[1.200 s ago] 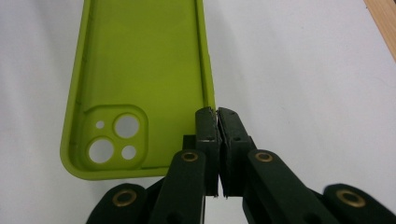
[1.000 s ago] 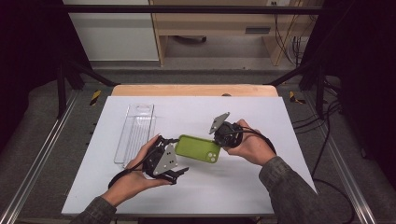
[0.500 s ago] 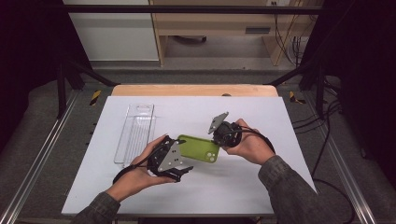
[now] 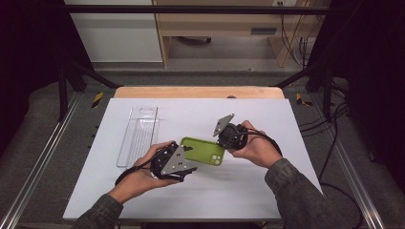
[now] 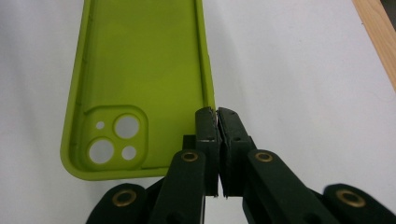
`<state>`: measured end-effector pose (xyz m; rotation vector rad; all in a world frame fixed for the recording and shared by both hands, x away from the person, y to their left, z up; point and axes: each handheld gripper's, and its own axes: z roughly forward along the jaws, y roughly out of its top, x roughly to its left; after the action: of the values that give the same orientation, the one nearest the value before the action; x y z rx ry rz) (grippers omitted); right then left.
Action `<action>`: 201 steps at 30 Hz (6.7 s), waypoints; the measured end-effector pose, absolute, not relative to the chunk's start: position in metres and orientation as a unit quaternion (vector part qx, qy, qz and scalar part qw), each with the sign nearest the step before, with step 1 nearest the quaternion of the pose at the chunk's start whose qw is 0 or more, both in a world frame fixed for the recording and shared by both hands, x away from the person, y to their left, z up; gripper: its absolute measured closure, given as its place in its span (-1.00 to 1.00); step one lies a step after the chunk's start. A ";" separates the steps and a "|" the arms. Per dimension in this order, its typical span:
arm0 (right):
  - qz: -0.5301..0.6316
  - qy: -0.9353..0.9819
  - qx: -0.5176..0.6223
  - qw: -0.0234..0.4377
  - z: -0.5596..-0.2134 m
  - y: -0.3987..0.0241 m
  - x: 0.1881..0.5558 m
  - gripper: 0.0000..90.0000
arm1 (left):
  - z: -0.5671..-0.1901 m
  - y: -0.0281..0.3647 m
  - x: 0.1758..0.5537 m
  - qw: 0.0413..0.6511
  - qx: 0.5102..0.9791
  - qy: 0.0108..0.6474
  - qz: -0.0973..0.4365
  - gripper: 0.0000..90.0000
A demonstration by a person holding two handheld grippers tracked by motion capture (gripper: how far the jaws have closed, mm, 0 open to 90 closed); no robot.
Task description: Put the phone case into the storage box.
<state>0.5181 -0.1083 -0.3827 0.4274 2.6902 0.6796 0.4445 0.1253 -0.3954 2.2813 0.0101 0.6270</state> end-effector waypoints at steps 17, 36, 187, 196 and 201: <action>0.242 0.944 0.140 0.176 -0.375 -0.103 0.515 0.95 | -0.392 0.119 0.448 0.351 0.910 -0.019 0.222 0.38; 0.246 0.943 0.133 0.179 -0.371 -0.097 0.511 0.95 | -0.401 0.103 0.446 0.321 0.917 -0.049 0.233 0.51; 0.490 0.747 0.333 0.301 -0.358 -0.188 0.491 -0.85 | -0.385 0.124 0.447 0.345 0.885 0.012 0.313 0.94; 0.497 0.738 0.343 0.301 -0.369 -0.199 0.481 -0.86 | -0.378 0.132 0.453 0.371 0.869 0.051 0.323 0.95; 0.499 0.733 0.349 0.304 -0.376 -0.206 0.475 -0.87 | -0.373 0.138 0.456 0.394 0.855 0.077 0.328 0.95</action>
<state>0.4753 -0.2058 -0.3764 0.9241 1.9408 1.3214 0.4558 0.1378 -0.3728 2.1698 0.1944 0.8321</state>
